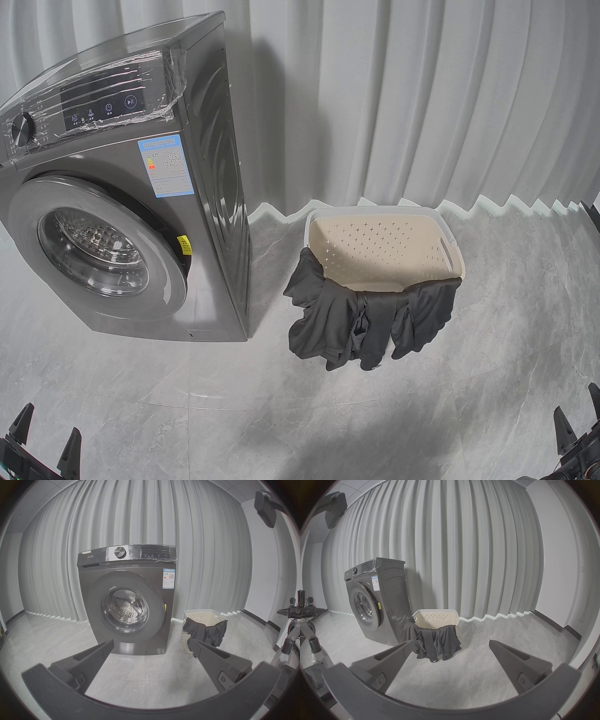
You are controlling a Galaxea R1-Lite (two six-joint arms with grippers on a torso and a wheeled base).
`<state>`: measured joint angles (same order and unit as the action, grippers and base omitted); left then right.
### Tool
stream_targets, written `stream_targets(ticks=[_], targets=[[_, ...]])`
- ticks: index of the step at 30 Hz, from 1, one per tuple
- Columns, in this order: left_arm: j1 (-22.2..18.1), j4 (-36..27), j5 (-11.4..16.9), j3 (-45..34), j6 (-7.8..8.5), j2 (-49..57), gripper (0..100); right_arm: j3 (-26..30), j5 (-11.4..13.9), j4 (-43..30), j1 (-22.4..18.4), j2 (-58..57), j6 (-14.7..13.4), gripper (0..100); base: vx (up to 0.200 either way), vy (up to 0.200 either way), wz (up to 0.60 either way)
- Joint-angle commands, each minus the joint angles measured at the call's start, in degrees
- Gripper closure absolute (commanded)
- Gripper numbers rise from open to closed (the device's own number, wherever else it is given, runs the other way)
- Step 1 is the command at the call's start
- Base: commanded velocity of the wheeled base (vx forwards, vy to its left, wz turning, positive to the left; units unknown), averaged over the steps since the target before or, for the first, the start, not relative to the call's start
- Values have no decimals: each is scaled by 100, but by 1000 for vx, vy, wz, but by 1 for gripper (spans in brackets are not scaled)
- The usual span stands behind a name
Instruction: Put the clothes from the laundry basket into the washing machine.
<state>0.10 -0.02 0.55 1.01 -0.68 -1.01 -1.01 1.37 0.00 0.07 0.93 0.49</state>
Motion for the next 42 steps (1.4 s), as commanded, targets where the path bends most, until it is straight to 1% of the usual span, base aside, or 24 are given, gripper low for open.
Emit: stream_targets(ticks=[1, 12, 21, 42], targets=[[-1, 2, -2, -101, -11, 92, 0, 101, 4, 0, 1, -93, 4, 0, 0, -200, 0], [-1, 2, -2, -101, -2, 92, 0, 101, 4, 0, 1, -93, 4, 0, 0, -200, 0], [-1, 2, -2, -92, -11, 92, 0, 101, 4, 0, 1, -93, 4, 0, 0, 0, 0], [-1, 2, -2, -101, -28, 92, 0, 101, 4, 0, 1, -93, 4, 0, 200, 0, 0]])
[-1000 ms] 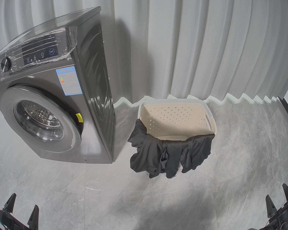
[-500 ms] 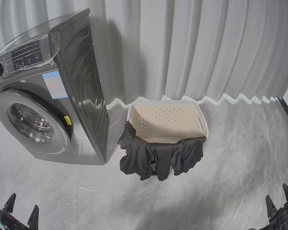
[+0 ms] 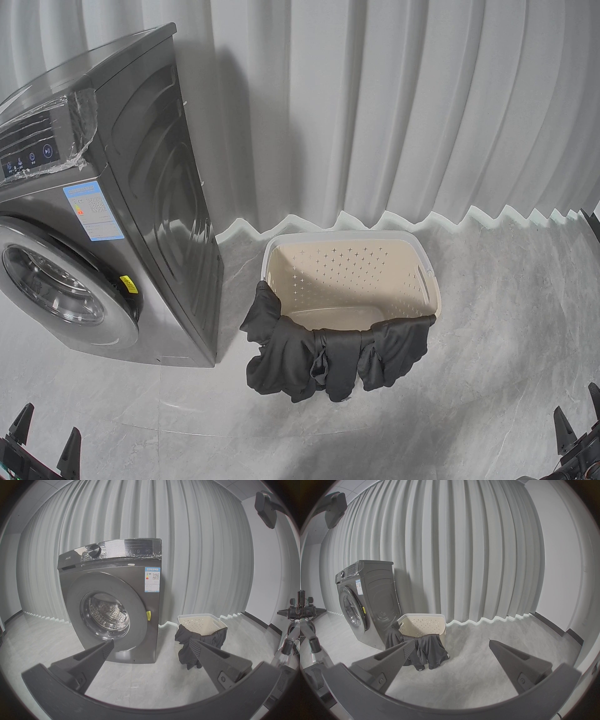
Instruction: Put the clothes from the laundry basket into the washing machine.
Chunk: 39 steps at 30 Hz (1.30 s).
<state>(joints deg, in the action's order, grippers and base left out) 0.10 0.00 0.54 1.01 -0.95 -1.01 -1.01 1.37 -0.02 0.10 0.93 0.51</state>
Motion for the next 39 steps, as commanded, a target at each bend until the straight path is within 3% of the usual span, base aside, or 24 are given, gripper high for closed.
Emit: stream_targets(ticks=[1, 6, 15, 27, 39], targets=[[-1, 0, -1, -92, -2, 92, 0, 101, 4, 2, -1, -93, 2, 0, 200, 0, 0], [-1, 0, -1, -101, 16, 92, 0, 101, 4, 2, -1, -93, 2, 0, 200, 0, 0], [-1, -9, -1, -101, 25, 92, 0, 101, 4, 2, -1, -93, 2, 0, 0, 0, 0], [-1, 0, -1, -101, 7, 92, 0, 101, 4, 2, -1, -93, 2, 0, 0, -200, 0], [-1, 0, -1, -101, 7, 92, 0, 101, 4, 2, -1, -93, 2, 0, 0, 0, 0]])
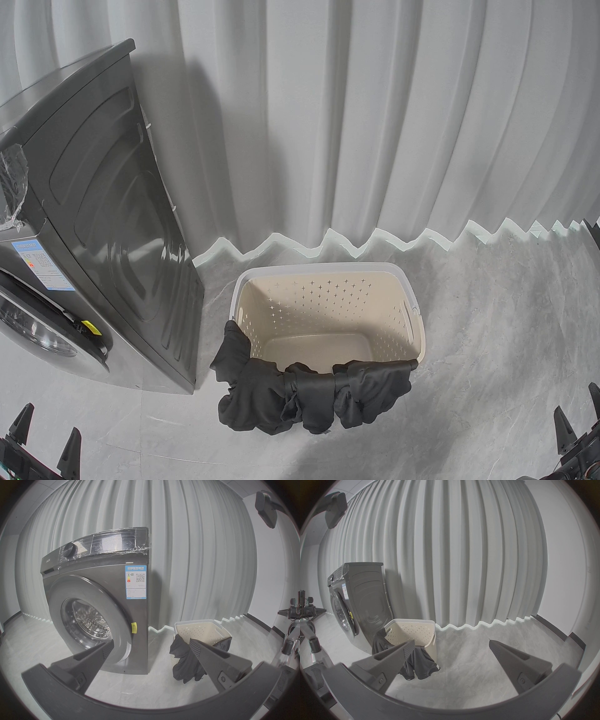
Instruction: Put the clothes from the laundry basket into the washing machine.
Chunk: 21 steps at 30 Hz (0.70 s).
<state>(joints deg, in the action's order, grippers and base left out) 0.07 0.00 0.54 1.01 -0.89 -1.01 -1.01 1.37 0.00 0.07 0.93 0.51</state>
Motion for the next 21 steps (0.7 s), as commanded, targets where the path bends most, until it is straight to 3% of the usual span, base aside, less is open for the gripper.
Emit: stream_targets(ticks=[1, 6, 11, 21], targets=[[1, 0, -1, -101, 19, 92, 0, 101, 4, 0, 1, -93, 2, 0, 0, 0, 0], [1, 0, 8, -101, 19, 92, 0, 101, 13, 0, 1, -93, 2, 0, 0, 0, 0], [1, 0, 8, -101, 10, 92, 0, 101, 4, 0, 1, -93, 2, 0, 0, -200, 0], [1, 0, 8, -101, 19, 92, 0, 101, 4, 0, 1, -93, 2, 0, 0, 0, 0]])
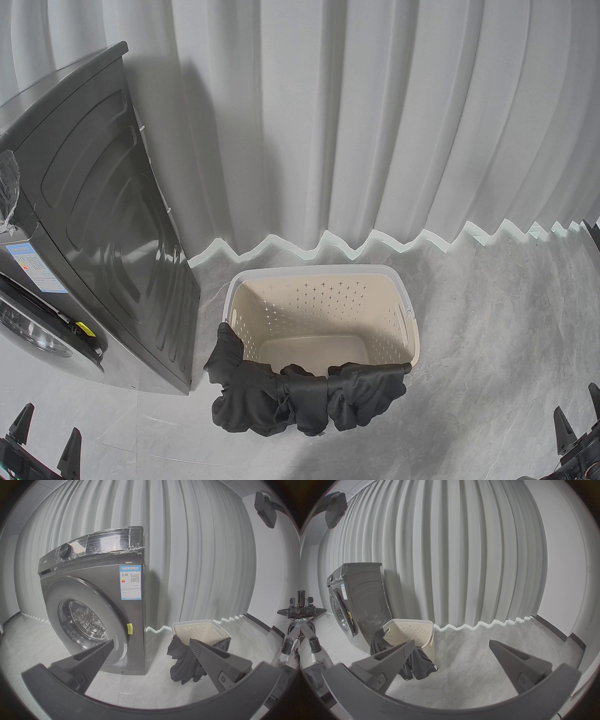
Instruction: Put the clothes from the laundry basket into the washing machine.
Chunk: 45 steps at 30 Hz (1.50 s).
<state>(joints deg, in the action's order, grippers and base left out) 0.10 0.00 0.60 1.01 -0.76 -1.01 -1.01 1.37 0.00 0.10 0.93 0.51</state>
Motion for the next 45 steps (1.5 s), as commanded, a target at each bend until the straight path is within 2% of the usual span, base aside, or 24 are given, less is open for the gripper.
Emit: stream_targets(ticks=[1, 6, 15, 21, 27, 36, 45], targets=[[-1, 0, 2, -101, 5, 92, 0, 101, 4, 0, -1, -93, 2, 0, 0, 0, 0], [-1, 0, -7, -101, -12, 92, 0, 101, 4, 0, -1, -93, 2, 0, 0, 0, 0], [-1, 0, -7, -101, -12, 92, 0, 101, 4, 0, -1, -93, 2, 0, 200, 0, 0], [-1, 0, -7, -92, -21, 92, 0, 101, 4, 0, -1, -93, 2, 0, 0, 0, 0], [-1, 0, -7, -101, -21, 92, 0, 101, 4, 0, -1, -93, 2, 0, 200, 0, 0], [-1, 0, -7, -101, -21, 92, 0, 101, 4, 0, -1, -93, 2, 0, 0, 0, 0], [-1, 0, -7, -101, -21, 92, 0, 101, 4, 0, -1, -93, 2, 0, 0, -200, 0]])
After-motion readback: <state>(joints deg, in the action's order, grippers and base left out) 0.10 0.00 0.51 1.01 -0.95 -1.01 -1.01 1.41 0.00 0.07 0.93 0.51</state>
